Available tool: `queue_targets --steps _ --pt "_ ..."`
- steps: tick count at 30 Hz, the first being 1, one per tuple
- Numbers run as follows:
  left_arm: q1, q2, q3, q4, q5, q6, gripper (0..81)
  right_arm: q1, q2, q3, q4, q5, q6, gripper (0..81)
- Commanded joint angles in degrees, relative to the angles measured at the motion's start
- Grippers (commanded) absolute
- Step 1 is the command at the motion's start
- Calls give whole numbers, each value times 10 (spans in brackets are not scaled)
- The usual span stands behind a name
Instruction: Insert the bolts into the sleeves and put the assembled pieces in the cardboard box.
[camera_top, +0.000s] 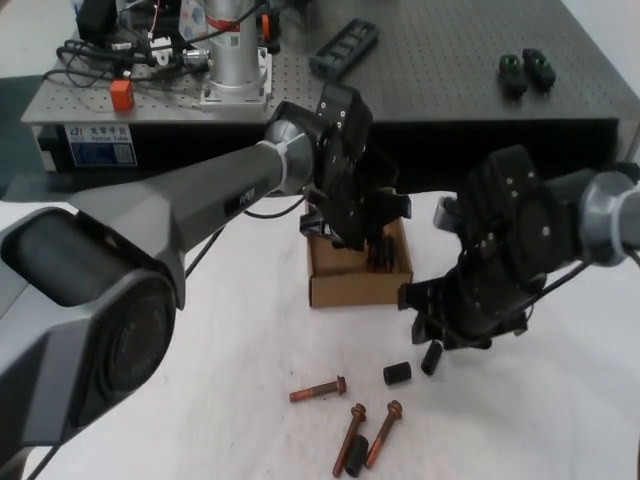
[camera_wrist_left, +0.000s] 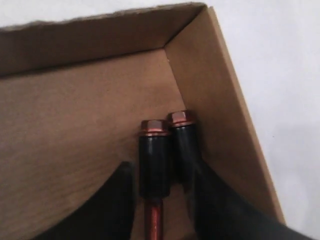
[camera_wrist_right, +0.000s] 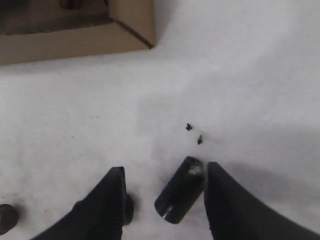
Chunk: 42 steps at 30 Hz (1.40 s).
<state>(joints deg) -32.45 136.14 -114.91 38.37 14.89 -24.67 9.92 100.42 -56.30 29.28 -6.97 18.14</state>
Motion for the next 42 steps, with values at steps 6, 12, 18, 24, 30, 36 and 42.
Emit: queue_targets --steps 6,12,18,24,30,36,42 --pt "6 -90 -10 71 -49 64 276 3 17 -7 35 12 3 351" --pt "6 -174 16 169 -117 163 276 3 17 -7 38 12 -16 250" --pt "6 -257 166 125 -120 201 276 -1 17 -7 46 16 -58 27" --pt "-5 -328 324 73 -95 325 276 -12 3 -7 87 17 -96 27" --pt "-25 -326 394 46 -43 503 276 -15 -75 27 112 17 -120 27" --pt "-44 -301 403 1 -44 604 276 -15 -170 90 122 10 -120 27" --pt "-44 -270 402 42 -44 687 276 -15 -241 140 133 9 -120 27"
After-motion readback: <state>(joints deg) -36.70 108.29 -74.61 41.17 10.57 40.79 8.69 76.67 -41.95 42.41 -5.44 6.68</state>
